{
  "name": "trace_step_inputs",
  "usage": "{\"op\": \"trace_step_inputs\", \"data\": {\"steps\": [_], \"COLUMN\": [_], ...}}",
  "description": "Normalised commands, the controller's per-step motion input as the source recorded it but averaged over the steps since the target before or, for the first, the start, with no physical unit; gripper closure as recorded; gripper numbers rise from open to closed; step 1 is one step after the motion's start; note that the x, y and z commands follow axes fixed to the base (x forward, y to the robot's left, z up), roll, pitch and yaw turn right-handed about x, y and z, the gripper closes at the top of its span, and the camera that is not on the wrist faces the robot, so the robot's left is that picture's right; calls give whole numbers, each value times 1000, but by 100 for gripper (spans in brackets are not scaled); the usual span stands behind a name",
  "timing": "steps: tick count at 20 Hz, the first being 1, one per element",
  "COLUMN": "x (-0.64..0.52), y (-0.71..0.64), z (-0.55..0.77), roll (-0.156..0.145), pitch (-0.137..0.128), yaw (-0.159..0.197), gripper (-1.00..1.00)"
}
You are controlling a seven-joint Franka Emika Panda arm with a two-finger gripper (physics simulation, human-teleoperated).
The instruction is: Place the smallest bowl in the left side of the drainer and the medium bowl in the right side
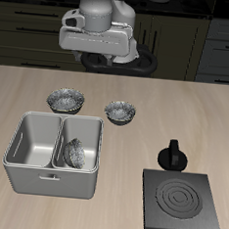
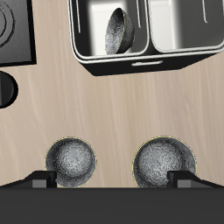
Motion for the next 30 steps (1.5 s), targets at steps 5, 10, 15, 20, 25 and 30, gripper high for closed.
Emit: {"op": "trace_step_inputs", "data": {"steps": [5, 10, 15, 20, 25, 30], "x": [-222, -185, -217, 91, -31, 35], "y": [291, 362, 240, -119, -130, 69], "z": [-225, -276, -54, -190, -210, -424], "roll": [25, 42, 34, -47, -49, -11], "pitch": [10, 34, -28, 2, -38, 30], "yaw": [39, 36, 5, 2, -11, -4], "gripper": [-100, -100, -100, -100, -100, -100]}}
